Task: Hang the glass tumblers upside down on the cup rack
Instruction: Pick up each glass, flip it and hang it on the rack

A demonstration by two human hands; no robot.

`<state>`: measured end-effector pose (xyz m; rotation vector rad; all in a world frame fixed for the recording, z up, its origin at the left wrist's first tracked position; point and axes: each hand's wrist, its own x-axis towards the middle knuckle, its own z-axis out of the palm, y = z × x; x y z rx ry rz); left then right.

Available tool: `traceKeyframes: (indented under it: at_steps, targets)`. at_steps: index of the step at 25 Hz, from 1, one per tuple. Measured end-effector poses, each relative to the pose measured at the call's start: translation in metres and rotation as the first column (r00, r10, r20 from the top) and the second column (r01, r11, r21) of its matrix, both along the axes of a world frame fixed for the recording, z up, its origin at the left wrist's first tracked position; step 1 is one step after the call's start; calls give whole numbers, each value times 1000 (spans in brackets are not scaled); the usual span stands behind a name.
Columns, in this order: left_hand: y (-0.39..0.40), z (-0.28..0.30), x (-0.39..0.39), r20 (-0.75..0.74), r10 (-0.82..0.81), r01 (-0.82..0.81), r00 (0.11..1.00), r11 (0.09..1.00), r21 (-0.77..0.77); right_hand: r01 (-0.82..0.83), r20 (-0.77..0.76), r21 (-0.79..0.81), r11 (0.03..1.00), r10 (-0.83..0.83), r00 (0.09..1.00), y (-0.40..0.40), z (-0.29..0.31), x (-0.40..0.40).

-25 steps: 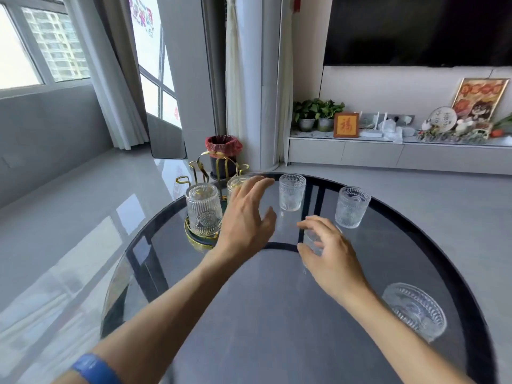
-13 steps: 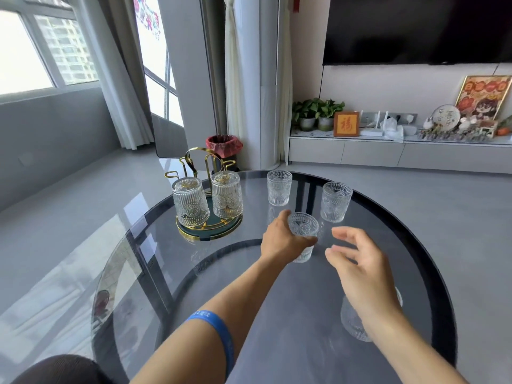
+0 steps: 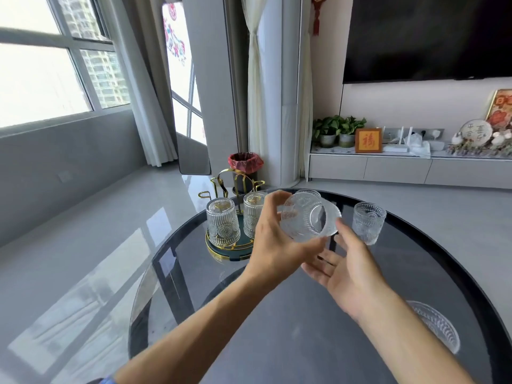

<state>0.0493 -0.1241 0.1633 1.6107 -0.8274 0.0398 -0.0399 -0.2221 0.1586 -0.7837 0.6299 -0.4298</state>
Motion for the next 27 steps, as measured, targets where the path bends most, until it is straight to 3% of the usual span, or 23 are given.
traceKeyframes:
  at_steps: [2, 4, 8, 10, 13, 15, 18, 22, 23, 27]
  targets:
    - [20, 3, 10, 28, -86, 87, 996, 996, -31, -164, 40, 52, 985, 162, 986, 4, 14, 18]
    - [35, 4, 23, 34, -138, 139, 990, 990, -11, -212, 22, 25, 977, 212, 977, 9, 22, 37]
    - [55, 16, 72, 23, -269, 256, 963, 938, 233, -114, -35, -104, 988, 111, 993, 5, 25, 69]
    - [58, 30, 106, 105, -252, 206, 962, 922, 327, -44, -42, -223, 974, 35, 998, -8, 26, 85]
    - [52, 45, 157, 254, -56, -23, 966, 954, 298, 31, -39, -413, 910, -52, 998, -34, 40, 116]
    - [44, 47, 187, 427, 3, -193, 904, 896, 401, 37, -19, -619, 784, -63, 998, -53, 52, 139]
    - [41, 44, 224, 525, -181, -213, 831, 770, 602, 1, 16, -853, 522, 24, 1000, -81, 67, 180]
    - [46, 39, 241, 563, -216, -201, 798, 784, 587, -130, -116, -982, 136, 111, 987, -107, 68, 219]
    - [48, 37, 241, 558, -227, -196, 798, 778, 597, -171, -158, -982, 81, 147, 976, -109, 64, 225]
    - [49, 34, 246, 526, -215, -168, 823, 793, 586, -255, -233, -966, 46, 269, 934, -110, 53, 246]
